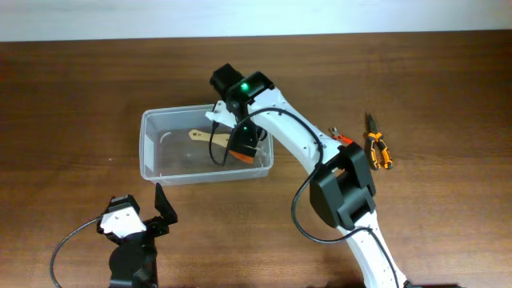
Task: Pack container
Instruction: 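Place the marker pack into the container's right end, then grasp the orange-black needle-nose pliers with the right gripper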
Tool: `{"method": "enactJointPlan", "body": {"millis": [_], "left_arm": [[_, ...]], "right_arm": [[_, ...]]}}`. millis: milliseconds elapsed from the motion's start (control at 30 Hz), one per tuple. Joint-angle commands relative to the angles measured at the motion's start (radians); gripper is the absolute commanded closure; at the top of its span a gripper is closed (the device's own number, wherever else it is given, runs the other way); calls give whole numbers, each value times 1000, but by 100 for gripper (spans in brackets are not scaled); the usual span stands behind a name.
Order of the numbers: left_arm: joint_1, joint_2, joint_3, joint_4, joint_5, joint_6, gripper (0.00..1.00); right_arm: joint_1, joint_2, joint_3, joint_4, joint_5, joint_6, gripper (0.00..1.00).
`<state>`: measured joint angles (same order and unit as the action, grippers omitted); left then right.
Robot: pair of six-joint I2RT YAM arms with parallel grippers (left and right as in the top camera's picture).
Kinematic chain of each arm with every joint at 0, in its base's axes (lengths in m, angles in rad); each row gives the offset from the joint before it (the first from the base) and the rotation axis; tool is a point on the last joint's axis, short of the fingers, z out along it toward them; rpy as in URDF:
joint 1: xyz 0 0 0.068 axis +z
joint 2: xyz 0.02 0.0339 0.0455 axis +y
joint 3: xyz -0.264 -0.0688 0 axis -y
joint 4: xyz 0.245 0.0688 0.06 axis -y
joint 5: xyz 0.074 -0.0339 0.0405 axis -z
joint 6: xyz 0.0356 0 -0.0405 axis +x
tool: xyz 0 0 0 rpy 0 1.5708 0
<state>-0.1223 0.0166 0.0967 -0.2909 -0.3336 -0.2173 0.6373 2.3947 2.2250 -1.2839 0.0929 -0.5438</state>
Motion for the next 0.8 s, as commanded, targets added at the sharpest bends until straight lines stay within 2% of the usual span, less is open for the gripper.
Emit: {"method": "enactJointPlan", "body": {"millis": [0,200,300,433,600,767], "left_arm": [[-4,-5,-4,-1,-4,9,1],[-4,-5,-4,-1,-4,9,1],[-4,-5,-4,-1,-3,9,1],[-4,-5,-4,-1,-4,9,1],[-4,-5,-4,-1,-4,9,1],[-4,-5,-4,-1,-3,9,1]], "right_arm": [[-5,-129,106,-31,42,124,1],[-86,-265,253,-14,194,317,1],[-181,-307,284,1,192,418,1],[-356,-306,276,-40,125,638,1],[-544,-253,173,-118,-86,695,1],[-657,-207,-72,-108,-116,695,1]]}}
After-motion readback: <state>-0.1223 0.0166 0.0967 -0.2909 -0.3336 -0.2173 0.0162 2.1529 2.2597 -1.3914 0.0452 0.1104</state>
